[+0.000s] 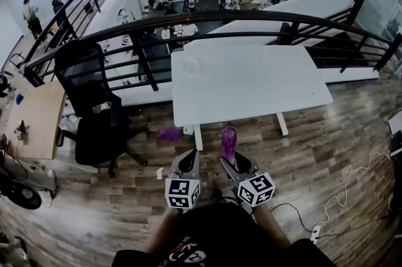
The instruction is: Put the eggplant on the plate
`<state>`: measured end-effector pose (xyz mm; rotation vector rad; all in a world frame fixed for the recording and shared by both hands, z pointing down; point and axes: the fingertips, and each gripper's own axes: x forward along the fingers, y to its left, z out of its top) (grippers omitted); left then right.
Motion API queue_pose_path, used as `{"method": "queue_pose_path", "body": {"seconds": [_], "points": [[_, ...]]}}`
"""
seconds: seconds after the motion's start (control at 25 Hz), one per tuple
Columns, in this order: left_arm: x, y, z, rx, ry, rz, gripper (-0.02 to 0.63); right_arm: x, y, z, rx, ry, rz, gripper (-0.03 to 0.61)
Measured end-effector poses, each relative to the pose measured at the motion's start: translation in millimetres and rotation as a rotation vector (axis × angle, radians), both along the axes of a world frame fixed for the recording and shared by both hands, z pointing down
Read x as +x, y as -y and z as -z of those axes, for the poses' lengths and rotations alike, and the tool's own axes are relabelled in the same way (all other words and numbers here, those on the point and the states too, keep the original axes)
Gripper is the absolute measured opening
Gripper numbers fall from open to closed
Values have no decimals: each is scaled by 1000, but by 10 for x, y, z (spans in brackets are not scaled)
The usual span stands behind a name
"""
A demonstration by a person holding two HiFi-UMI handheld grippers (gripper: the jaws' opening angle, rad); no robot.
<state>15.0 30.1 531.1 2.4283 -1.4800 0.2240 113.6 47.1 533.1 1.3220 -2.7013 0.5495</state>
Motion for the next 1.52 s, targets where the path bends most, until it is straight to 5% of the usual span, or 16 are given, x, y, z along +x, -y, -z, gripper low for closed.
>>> {"method": "queue_pose_path", "body": {"seconds": [0.4,1.0,1.52], "points": [[144,820,-55,-1,71,-3,5,-14,849,-155,-35,-41,50,178],[-301,2622,-236,-30,43,-31,5,-556,2584,-428,-86,-155,41,178],[-675,3484,-913,-193,2,-9,5,-931,3810,-1187,-226,-251,116,178]]}}
